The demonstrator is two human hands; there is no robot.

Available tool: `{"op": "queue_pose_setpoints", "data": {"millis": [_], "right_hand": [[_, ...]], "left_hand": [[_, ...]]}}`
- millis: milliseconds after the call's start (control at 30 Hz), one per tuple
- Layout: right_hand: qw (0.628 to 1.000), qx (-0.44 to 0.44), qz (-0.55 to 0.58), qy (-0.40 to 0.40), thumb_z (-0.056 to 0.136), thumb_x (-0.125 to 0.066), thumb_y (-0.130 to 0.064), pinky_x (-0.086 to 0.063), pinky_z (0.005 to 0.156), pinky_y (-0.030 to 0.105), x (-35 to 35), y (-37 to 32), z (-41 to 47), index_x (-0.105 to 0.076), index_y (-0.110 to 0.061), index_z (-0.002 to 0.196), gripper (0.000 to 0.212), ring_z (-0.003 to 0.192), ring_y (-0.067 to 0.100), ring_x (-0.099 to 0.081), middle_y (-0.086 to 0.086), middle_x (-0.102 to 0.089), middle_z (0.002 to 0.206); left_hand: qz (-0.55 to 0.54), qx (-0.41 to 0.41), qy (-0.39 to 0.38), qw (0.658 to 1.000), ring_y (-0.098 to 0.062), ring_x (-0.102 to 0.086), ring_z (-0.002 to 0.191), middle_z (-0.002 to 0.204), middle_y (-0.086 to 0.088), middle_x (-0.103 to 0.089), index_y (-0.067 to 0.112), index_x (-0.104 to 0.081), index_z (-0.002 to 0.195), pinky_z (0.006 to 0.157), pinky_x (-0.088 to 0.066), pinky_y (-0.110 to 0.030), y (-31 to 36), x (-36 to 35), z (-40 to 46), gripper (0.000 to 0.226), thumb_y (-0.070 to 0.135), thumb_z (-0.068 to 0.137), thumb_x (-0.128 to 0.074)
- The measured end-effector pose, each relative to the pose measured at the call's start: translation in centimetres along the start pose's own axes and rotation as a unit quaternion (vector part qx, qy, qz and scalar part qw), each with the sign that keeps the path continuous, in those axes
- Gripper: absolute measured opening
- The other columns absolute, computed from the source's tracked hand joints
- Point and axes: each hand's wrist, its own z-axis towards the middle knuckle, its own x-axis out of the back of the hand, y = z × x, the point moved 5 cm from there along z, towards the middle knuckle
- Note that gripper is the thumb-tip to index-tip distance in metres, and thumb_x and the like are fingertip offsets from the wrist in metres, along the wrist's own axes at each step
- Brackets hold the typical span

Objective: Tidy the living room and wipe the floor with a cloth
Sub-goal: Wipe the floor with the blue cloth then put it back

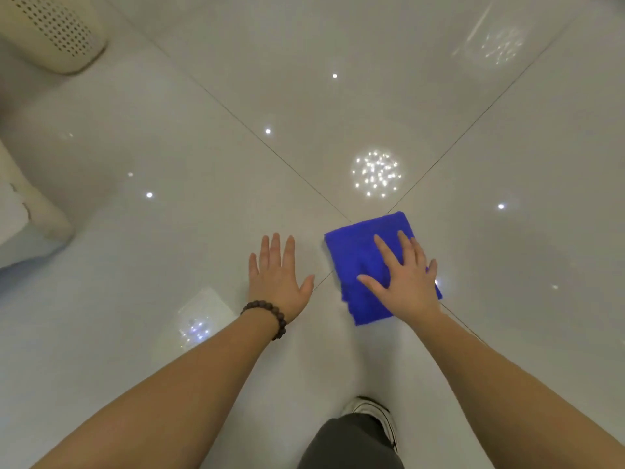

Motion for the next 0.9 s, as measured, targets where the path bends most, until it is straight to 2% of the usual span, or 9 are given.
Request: {"op": "queue_pose_setpoints", "data": {"millis": [233,333,467,533,633,733,800,867,900], "right_hand": [[0.993,0.055,-0.087,0.052,0.082,-0.006,-0.08,0.009,0.106,0.07,-5.1,-1.8,3.4,0.02,-0.047,0.143,0.074,0.142,0.03,0.025,-0.003,0.027,0.155],[0.991,0.061,-0.108,0.055,0.086,-0.003,-0.075,0.007,0.105,0.071,-6.9,-2.0,4.2,0.019,-0.045,0.144,0.069,0.144,0.031,0.02,-0.003,0.023,0.157],[0.984,0.099,-0.128,0.071,0.087,-0.01,-0.075,0.002,0.106,0.072,-6.7,1.4,4.6,0.005,-0.048,0.147,0.067,0.146,0.031,0.011,-0.004,0.007,0.16],[0.988,0.055,-0.126,0.076,0.084,-0.011,-0.079,0.006,0.105,0.073,-6.0,5.0,5.2,0.009,-0.052,0.144,0.069,0.144,0.033,0.017,-0.004,0.015,0.159],[0.989,-0.104,-0.066,0.081,0.08,-0.015,-0.083,0.009,0.103,0.071,-4.8,10.1,6.6,0.018,-0.056,0.139,0.073,0.143,0.032,0.022,-0.003,0.024,0.157],[0.966,-0.235,0.026,0.104,0.078,-0.016,-0.083,-0.001,0.107,0.071,-3.7,11.8,8.0,0.009,-0.054,0.143,0.075,0.145,0.03,0.012,0.001,0.014,0.159],[0.951,-0.274,0.071,0.123,0.08,-0.02,-0.079,-0.007,0.108,0.069,-3.2,10.4,9.0,-0.001,-0.051,0.146,0.075,0.146,0.03,0.004,0.003,0.005,0.16],[0.969,-0.204,0.039,0.135,0.084,-0.025,-0.074,-0.009,0.109,0.066,-3.3,6.4,9.9,-0.006,-0.049,0.147,0.071,0.145,0.031,-0.002,0.004,-0.001,0.16],[0.983,-0.109,-0.001,0.147,0.085,-0.027,-0.073,-0.009,0.109,0.064,-3.7,3.8,10.1,-0.008,-0.049,0.147,0.068,0.145,0.032,-0.005,0.005,-0.005,0.16]], "left_hand": [[0.029,-0.012,-0.018,0.999,-0.026,0.017,0.146,0.159,-0.007,0.018,0.018,0.017,0.15,0.118,0.003,-0.047,0.5,-5.9,2.2,0.087,0.064,0.092,-0.028],[0.038,-0.009,-0.03,0.999,-0.027,0.021,0.145,0.158,-0.007,0.025,0.017,0.022,0.149,0.117,0.005,-0.049,-0.2,-7.2,2.6,0.092,0.068,0.09,-0.026],[0.057,-0.012,-0.069,0.996,-0.029,0.028,0.142,0.153,-0.007,0.035,0.022,0.035,0.141,0.117,0.006,-0.054,-1.4,-8.7,3.0,0.099,0.08,0.079,-0.016],[0.071,-0.021,-0.072,0.995,-0.03,0.033,0.14,0.149,-0.007,0.041,0.026,0.044,0.135,0.115,0.009,-0.058,-1.6,-8.8,3.7,0.102,0.087,0.069,-0.004],[0.079,-0.029,-0.071,0.994,-0.031,0.038,0.136,0.144,-0.005,0.048,0.03,0.043,0.136,0.11,0.014,-0.063,-1.6,-8.4,5.2,0.109,0.094,0.064,-0.009],[0.082,-0.05,-0.062,0.993,-0.03,0.042,0.134,0.143,-0.004,0.051,0.035,0.043,0.135,0.107,0.018,-0.066,-1.8,-7.8,6.4,0.113,0.099,0.059,-0.012],[0.078,-0.05,-0.037,0.995,-0.03,0.041,0.135,0.145,-0.004,0.048,0.036,0.041,0.136,0.107,0.016,-0.067,-2.1,-7.5,7.5,0.106,0.096,0.063,-0.006],[0.048,-0.02,0.012,0.999,-0.029,0.035,0.139,0.15,-0.007,0.04,0.034,0.037,0.139,0.11,0.011,-0.065,-2.5,-6.5,9.7,0.095,0.089,0.07,0.003],[0.037,-0.001,0.033,0.999,-0.03,0.033,0.14,0.152,-0.009,0.037,0.033,0.036,0.141,0.111,0.01,-0.065,-2.6,-5.9,11.1,0.092,0.086,0.072,0.005]]}}
